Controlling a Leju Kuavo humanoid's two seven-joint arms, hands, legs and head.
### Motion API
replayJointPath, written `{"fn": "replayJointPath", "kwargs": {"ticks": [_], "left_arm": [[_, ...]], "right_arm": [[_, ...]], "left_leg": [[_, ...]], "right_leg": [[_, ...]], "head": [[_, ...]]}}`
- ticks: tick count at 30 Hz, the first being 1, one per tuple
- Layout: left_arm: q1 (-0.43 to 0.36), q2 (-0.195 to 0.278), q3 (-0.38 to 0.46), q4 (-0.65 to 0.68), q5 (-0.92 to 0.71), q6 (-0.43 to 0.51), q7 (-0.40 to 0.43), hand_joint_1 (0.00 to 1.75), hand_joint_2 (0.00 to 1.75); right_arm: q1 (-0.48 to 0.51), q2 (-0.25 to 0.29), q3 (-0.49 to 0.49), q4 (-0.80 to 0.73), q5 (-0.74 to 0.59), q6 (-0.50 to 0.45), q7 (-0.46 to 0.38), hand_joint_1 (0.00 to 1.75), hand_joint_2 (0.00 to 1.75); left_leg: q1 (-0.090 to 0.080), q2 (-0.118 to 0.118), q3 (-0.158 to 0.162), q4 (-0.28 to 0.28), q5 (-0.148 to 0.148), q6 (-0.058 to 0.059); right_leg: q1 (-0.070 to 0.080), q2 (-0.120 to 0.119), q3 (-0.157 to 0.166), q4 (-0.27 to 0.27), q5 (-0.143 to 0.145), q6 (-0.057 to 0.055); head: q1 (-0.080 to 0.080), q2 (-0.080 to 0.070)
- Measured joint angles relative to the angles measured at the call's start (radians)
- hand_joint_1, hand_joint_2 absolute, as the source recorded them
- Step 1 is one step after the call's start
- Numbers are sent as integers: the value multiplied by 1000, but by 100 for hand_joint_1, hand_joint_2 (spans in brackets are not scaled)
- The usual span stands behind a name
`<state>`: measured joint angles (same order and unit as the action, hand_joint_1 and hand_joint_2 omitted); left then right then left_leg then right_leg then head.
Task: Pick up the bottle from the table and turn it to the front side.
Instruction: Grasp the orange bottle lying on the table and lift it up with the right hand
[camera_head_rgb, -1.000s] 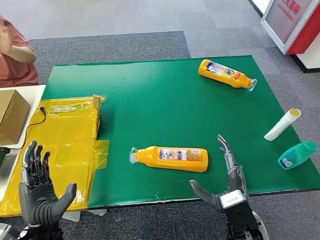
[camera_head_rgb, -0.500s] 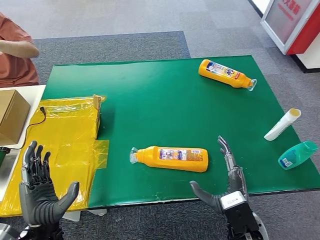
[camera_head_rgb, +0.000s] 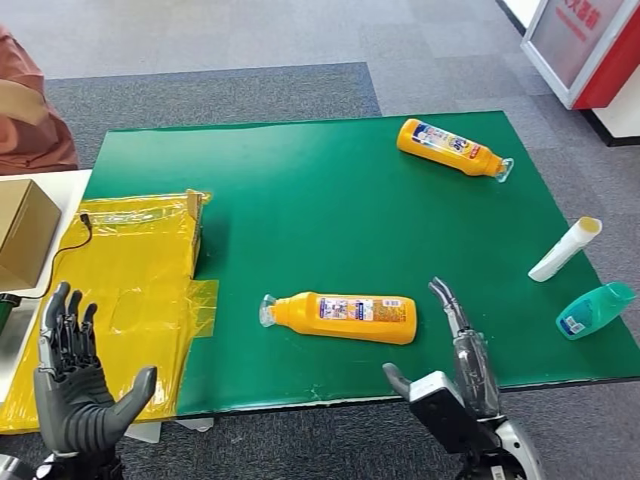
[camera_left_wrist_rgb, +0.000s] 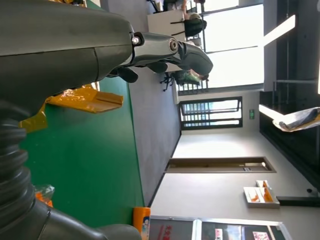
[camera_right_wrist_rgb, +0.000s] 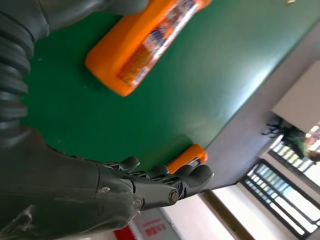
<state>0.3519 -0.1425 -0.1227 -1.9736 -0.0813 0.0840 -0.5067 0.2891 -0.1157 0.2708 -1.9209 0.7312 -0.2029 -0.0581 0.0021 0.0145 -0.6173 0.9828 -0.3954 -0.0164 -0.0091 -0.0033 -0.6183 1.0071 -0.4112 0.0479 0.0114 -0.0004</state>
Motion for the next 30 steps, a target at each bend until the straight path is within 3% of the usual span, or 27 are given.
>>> {"fn": "replayJointPath", "kwargs": {"ticks": [7,11,18,26,30], "left_arm": [[-95,13,-4,-2,-4,-85,58,0,175],[-176,17,-19,0,-2,-117,87,0,175],[-288,31,-48,11,14,-147,128,0,175],[-317,41,-53,25,15,-150,131,0,175],[-337,45,-61,39,18,-165,149,0,175]], "right_arm": [[-61,-37,26,72,363,48,245,0,175],[-130,-37,63,152,565,52,326,0,175],[-229,-31,107,255,663,75,346,0,175],[-256,-26,123,301,673,76,349,0,175],[-280,-24,136,324,762,78,381,0,175]], "left_leg": [[0,0,0,0,2,-1],[0,0,0,0,4,0],[0,0,0,0,5,0],[0,0,0,0,4,0],[0,0,-1,0,4,0]], "right_leg": [[0,0,0,0,2,-1],[0,0,0,0,3,0],[0,0,0,0,4,1],[0,0,0,0,3,1],[0,0,-1,0,4,0]], "head": [[0,0],[0,0],[0,0],[0,0],[0,0]]}}
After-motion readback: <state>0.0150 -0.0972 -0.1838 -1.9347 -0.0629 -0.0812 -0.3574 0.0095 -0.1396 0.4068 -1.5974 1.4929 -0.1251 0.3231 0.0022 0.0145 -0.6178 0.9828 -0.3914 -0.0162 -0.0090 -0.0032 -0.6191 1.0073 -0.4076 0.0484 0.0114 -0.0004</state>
